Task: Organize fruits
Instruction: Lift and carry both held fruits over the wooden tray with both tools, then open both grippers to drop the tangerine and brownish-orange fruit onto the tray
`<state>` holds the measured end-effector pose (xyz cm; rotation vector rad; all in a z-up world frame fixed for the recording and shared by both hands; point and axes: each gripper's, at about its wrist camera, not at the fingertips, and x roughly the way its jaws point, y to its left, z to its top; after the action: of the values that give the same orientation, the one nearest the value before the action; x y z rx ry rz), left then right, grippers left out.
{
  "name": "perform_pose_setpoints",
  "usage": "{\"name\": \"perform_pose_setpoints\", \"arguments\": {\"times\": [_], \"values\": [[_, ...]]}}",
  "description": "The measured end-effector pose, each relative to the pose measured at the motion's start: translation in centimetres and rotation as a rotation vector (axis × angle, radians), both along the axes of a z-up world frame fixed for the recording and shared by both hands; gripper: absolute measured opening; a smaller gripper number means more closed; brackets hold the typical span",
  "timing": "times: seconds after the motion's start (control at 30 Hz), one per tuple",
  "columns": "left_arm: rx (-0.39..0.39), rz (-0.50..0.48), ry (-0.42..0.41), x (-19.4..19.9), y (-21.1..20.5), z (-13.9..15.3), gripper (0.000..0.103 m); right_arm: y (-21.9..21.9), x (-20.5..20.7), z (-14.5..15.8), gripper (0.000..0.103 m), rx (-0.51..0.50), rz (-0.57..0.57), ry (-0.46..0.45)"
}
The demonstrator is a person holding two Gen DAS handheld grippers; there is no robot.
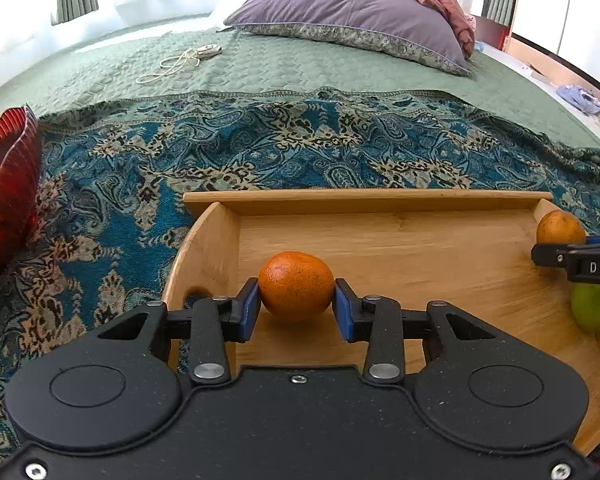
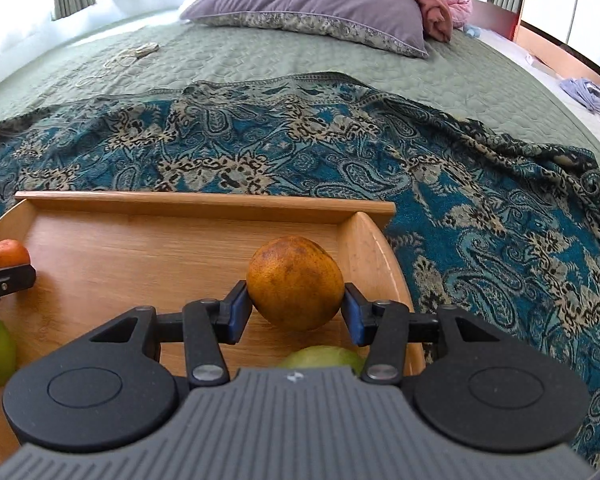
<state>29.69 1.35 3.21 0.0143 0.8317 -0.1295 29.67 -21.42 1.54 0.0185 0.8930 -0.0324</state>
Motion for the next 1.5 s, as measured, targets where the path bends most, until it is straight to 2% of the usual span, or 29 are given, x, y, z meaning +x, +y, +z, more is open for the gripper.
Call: {"name": "perform_pose_setpoints", "arguments": {"times": [0.63, 0.73, 0.83, 0.9, 0.93, 0.97, 1.2, 1.5], "values": [[0.024, -0.021, -0.011, 0.8, -0.7, -0.5, 0.038, 0.1, 0.4, -0.5, 0.055, -0.004, 0.009, 0.004], [0.022, -0.019, -0.019, 0.7, -0.6, -0.4, 0.048, 0.1, 0.3, -0.5, 0.066, -0.001, 0.003, 0.0], [0.019, -0.021, -0.038, 0.3, -0.4, 0.0, 0.054, -0.1, -0.1, -0.4, 0.069, 0.0, 0.005, -0.013], [0.016, -0.024, -0.05, 0.0, -0.3, 0.4, 0.065, -0.2, -0.3, -0.2, 0.073, 0.001, 0.004, -0.024], [0.012, -0.026, -0.061, -0.3, -0.2, 0.6, 0.076, -0.2, -0.4, -0.1, 0.075, 0.002, 0.004, -0.029], [0.008, -0.031, -0.075, -0.6, 0.0, 0.9, 0.082, -0.3, -0.6, 0.1, 0.076, 0.005, 0.003, -0.033], [0.0, -0.078, -0.153, -4.3, 0.6, 3.2, 0.09, -0.2, -3.6, 2.3, 0.085, -0.018, 0.05, -0.112], [-0.048, -0.097, -0.241, -11.6, 1.1, 5.2, 0.098, -0.4, -9.6, 4.8, 0.093, 0.039, 0.1, -0.252]]}}
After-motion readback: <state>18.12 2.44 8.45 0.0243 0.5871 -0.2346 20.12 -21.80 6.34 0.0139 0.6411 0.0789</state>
